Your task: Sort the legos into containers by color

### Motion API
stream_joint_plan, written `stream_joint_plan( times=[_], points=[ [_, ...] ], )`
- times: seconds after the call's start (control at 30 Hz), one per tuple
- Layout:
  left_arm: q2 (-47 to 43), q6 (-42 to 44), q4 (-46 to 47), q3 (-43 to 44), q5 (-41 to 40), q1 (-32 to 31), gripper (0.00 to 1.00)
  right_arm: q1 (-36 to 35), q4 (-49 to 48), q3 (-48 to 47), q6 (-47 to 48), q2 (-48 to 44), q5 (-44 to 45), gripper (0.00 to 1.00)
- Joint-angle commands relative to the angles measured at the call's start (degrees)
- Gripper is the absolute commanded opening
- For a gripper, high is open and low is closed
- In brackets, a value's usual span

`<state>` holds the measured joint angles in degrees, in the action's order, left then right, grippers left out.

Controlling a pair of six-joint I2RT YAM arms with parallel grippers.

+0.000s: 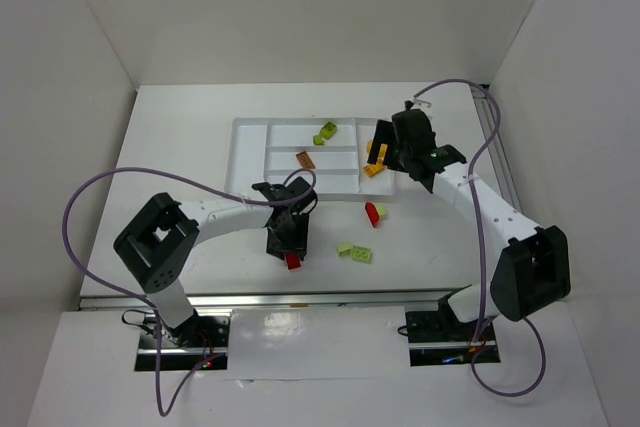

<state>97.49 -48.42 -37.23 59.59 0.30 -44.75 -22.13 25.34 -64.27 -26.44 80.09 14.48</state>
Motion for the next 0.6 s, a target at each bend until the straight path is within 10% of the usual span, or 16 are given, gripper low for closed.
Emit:
stream_joint_plan(
  times=[0.0, 0.37, 0.57],
  points=[
    [-1.34, -0.71, 0.32, -0.53, -1.07, 0.19, 0.60, -0.46, 0.23, -0.16, 0.51, -2.14, 1.60, 0.96],
    [-3.26, 5.35, -9.07, 8.86, -2.40, 0.19, 0.23, -0.46, -0.29, -0.07, -0.02, -0.99, 0.99, 0.97],
    [-6.61, 10.19, -7.51, 16.60, -4.43, 12.74, 0.08, -0.46, -0.29, 1.08, -0.02, -2.05, 0.12, 0.97]
  ],
)
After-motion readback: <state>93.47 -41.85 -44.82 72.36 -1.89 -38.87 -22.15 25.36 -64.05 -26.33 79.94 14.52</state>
